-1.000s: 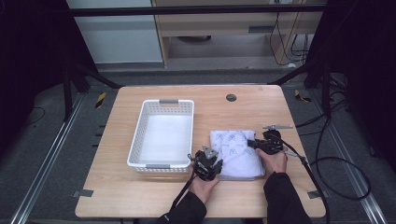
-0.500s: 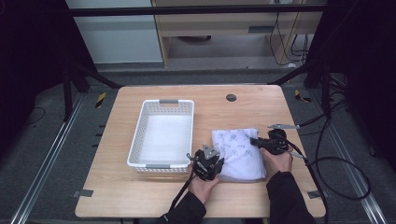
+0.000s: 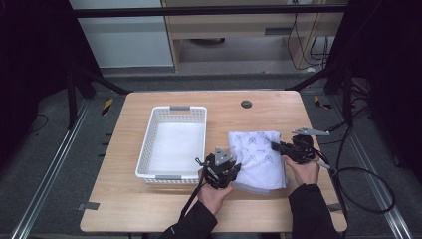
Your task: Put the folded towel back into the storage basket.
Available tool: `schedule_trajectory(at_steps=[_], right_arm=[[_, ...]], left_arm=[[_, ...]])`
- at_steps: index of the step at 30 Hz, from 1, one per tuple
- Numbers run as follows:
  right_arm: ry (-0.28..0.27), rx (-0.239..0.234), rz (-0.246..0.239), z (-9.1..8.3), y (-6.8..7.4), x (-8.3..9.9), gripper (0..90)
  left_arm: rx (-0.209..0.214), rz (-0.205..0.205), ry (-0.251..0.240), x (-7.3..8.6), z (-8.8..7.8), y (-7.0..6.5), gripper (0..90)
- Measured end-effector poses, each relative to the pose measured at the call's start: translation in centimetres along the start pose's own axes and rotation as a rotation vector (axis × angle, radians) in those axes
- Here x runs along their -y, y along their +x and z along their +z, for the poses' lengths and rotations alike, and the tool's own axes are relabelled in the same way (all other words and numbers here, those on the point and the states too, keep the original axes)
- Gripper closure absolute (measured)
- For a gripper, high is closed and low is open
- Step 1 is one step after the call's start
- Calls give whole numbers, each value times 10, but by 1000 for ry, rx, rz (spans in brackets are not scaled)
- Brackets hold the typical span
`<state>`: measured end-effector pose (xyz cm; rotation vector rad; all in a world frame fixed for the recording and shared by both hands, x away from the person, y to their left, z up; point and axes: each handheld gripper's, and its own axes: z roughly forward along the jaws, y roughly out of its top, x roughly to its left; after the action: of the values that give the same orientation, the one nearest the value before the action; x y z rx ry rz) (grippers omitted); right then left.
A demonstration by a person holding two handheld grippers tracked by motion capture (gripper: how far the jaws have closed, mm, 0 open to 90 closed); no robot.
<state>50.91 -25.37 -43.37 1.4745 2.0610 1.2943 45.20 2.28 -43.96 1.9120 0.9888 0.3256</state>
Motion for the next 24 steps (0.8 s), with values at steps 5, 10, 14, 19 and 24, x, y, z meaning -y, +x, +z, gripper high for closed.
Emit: schedule_trajectory(at_steps=[5,10,14,19,24], right_arm=[[-30,7,-10,-9,7,-9,772],[-58,7,-16,-14,13,-16,771],[-72,9,-16,-15,15,-20,771],[-96,15,-21,-18,19,-27,771],[-119,24,-34,-20,29,-38,771]], left_arm=[[0,24,-24,-13,-10,-2,785],[1,32,-38,-23,-17,-1,786],[-3,43,-48,-30,-22,-2,786],[-6,51,-65,-39,-30,0,786],[-13,54,-80,-45,-39,4,786]])
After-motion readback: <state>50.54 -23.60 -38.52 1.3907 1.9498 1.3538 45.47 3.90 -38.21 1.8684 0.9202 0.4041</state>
